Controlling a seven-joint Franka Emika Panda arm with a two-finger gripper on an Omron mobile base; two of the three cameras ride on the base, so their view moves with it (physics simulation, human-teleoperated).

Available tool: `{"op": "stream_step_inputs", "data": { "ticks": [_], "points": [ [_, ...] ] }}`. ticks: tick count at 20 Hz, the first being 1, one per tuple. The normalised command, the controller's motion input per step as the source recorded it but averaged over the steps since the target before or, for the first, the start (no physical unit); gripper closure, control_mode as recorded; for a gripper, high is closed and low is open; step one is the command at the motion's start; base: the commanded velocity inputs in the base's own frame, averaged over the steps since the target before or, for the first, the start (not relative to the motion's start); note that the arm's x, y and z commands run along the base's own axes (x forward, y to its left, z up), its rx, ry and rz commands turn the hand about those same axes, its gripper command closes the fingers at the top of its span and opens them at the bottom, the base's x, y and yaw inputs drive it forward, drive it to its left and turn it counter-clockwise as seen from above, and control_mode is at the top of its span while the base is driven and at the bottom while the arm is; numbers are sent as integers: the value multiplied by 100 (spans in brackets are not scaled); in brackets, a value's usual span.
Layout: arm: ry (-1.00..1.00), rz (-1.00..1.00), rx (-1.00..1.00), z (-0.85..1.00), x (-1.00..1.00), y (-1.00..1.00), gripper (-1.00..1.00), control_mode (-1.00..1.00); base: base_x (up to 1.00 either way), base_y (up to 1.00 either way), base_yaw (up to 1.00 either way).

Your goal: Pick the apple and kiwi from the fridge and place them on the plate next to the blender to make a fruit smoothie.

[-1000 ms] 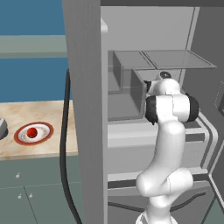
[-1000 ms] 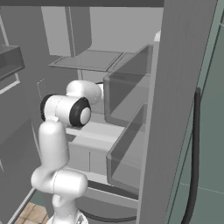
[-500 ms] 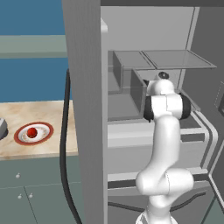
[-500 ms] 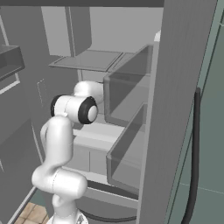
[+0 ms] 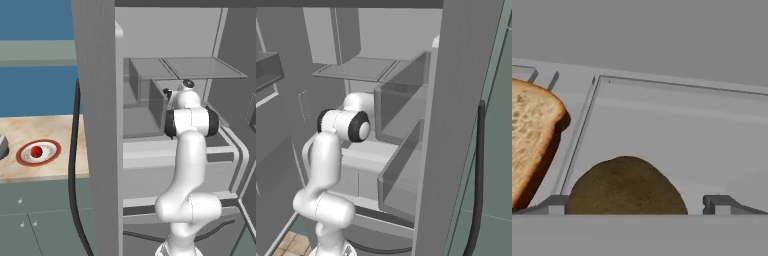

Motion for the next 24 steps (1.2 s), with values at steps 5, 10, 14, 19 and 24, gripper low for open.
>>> {"op": "stream_step_inputs", "data": {
  "ticks": [5,10,14,19,24],
  "points": [
    [-7,0,-5,-84,-43,76,100,-100,0,0,0],
    [-36,0,0,-3,-55,32,100,-100,0,0,0],
    [-33,0,1,9,-100,0,100,-100,0,0,0],
    [-14,-5,4,75,-100,-27,100,-100,0,0,0],
    [0,-9,9,95,-100,-37,100,-100,0,0,0]
  ]
}}
